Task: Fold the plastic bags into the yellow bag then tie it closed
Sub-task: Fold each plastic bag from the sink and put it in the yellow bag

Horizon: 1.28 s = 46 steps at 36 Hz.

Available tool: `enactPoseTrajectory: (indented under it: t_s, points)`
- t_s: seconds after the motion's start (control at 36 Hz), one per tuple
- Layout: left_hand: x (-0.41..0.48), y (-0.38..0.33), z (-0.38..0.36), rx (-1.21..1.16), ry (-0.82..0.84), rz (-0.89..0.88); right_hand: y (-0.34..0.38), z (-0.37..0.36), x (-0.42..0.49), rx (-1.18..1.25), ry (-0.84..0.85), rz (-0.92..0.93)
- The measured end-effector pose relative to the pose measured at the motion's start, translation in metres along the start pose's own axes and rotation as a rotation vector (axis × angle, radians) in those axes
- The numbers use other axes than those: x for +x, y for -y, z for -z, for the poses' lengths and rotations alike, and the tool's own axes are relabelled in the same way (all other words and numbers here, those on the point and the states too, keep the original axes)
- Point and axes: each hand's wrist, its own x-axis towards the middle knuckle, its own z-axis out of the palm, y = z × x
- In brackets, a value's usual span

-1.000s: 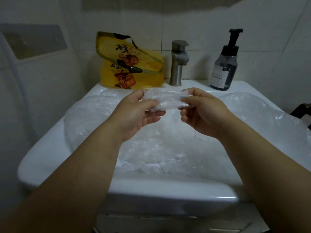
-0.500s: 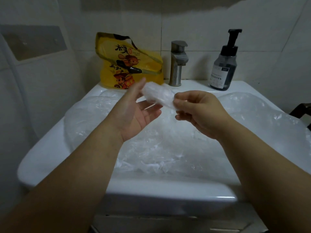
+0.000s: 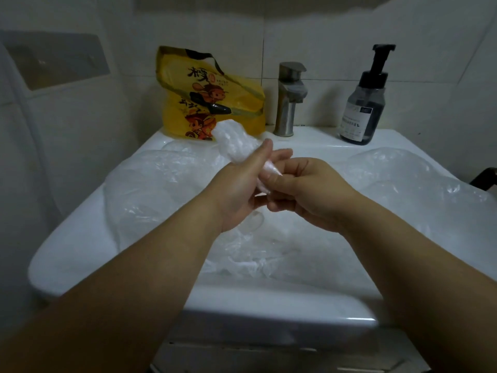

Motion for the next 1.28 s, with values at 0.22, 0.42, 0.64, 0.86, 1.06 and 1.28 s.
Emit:
enactPoseTrajectory:
  t_s: [0.22,0.42,0.64,0.86,1.06,1.28]
  points:
    - [0.002,-0.012,0.01,-0.306,-0.238,-0.12,0.002,0.003,0.0,-0.023,0.001,-0.082]
    - [0.004,-0.009,0.009,-0.291,-0.399,-0.172,0.001,0.003,-0.001,-0.064,-0.03,-0.082]
    - [-0.001,-0.01,0.013,-0.158,-0.574,-0.324,-0.001,-0.001,-0.003,-0.058,-0.092,-0.062]
    - [0.002,-0.04,0.031,-0.17,-0.607,-0.339,0.03,-0.015,0.011,-0.245,-0.114,0.071]
    - [0.013,-0.071,0.056,-0.2,-0.547,-0.362,0.055,-0.025,0.047,-0.307,-0.15,0.124]
    - [0.032,-0.094,0.095,-0.026,-0.583,-0.213,0.067,-0.015,0.117,-0.34,-0.441,0.184]
